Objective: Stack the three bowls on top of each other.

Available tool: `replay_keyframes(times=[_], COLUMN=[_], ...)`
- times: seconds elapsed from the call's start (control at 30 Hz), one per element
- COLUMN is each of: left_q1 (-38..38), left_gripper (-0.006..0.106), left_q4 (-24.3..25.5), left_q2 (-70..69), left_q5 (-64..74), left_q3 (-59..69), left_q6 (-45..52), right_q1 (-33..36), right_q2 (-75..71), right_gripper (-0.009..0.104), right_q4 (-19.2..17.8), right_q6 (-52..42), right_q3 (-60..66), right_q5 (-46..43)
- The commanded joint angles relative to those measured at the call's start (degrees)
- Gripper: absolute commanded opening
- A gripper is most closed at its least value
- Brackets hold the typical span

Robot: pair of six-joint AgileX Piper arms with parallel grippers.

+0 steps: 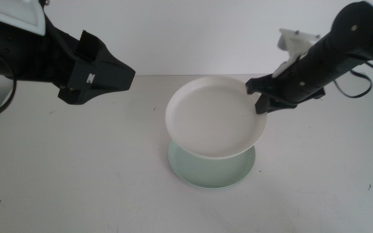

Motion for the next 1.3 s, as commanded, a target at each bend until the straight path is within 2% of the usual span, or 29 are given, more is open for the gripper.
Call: replay_keyframes(times=[0.0,0.33,0.87,1.1,1.27], left_q1=[-0.3,-0.3,-0.3,-0.3,-0.3], left_gripper=[0.105,0.105,0.105,0.105,0.105], left_q4=[-1.0,-1.0,-1.0,-1.0,-1.0], left_q2=[-0.9,-0.9,-0.9,-0.9,-0.9], left_q5=[-3.0,-3.0,-3.0,-3.0,-3.0], left_q3=[-1.4,-1.4,-1.4,-1.4,-1.4], left_q6=[-0.3,-0.3,-0.3,-0.3,-0.3], right_q1=[0.9,2.5,2.5,2.5,2.3], right_q2=[-2.1,1.5,5.7,5.7,5.6], right_gripper=[-0.001,-0.001,0.002,0.028,0.053], right_q4=[0.2,-2.4,-2.8,-2.7,-2.0], right_q6=[0.2,2.8,2.8,2.1,2.1], right_q3=[-1.3,-1.3,-1.3,-1.3,-1.6], right_q5=[-2.0,-2.4,-3.8,-2.1,-1.3])
